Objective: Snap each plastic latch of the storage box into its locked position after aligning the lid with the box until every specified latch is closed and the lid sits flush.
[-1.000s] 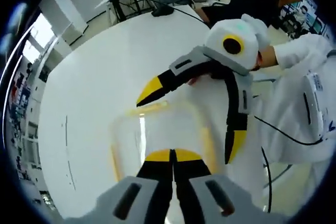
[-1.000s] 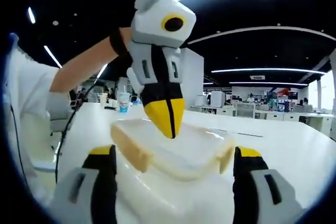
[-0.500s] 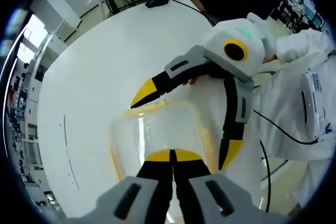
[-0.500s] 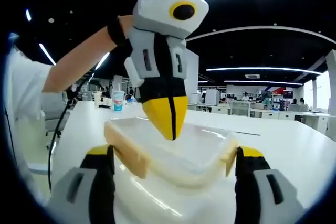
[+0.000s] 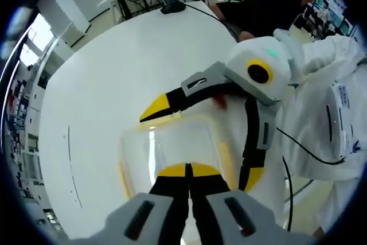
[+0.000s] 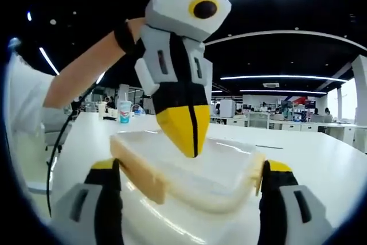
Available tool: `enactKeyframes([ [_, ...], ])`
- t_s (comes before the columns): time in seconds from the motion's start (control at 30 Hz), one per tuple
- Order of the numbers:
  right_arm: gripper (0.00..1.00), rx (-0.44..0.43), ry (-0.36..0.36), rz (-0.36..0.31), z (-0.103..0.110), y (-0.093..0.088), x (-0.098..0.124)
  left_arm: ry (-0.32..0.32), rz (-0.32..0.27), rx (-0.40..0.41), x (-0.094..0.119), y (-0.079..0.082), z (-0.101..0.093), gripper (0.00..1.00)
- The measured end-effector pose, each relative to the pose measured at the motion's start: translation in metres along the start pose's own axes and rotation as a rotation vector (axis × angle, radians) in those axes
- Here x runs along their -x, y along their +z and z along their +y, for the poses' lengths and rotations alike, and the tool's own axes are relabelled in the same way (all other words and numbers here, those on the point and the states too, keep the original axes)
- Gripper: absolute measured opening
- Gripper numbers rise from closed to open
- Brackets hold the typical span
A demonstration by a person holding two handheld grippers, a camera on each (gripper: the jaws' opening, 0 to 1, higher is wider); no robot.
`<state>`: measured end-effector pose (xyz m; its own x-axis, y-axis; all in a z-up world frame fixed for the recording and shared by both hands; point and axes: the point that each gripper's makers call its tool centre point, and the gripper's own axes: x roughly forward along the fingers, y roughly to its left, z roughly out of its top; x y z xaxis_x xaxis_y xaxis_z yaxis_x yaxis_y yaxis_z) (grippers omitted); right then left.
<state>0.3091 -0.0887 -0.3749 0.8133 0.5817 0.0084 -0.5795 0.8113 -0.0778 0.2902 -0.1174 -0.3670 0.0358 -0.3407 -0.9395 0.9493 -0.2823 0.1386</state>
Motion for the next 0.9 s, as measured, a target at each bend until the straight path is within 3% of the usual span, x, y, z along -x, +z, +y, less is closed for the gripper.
enactKeyframes([
  [0.27, 0.95, -0.003, -0.003, -0.001, 0.000, 0.000, 0.001, 0.018, 0.028, -0.013, 0.000, 0.000, 0.000, 0.00],
  [0.4, 0.95, -0.027, -0.008, 0.008, -0.018, 0.004, -0.003, 0.014, 0.026, -0.015, -0.001, 0.000, 0.000, 0.00],
  [0.77, 0.99, -0.012, -0.012, -0.006, -0.024, 0.006, -0.009, 0.022, -0.045, -0.005, 0.001, 0.000, 0.002, 0.00],
  [0.8, 0.99, -0.011, -0.011, -0.007, -0.021, 0.006, -0.008, 0.025, -0.057, -0.006, 0.002, 0.000, 0.002, 0.00],
  [0.87, 1.00, -0.010, -0.009, -0.007, -0.020, 0.006, -0.007, 0.044, -0.152, -0.036, 0.001, 0.012, 0.002, 0.00],
  [0.9, 1.00, -0.009, -0.007, -0.009, -0.018, 0.006, -0.006, 0.004, -0.260, -0.064, 0.001, 0.024, -0.006, 0.00],
])
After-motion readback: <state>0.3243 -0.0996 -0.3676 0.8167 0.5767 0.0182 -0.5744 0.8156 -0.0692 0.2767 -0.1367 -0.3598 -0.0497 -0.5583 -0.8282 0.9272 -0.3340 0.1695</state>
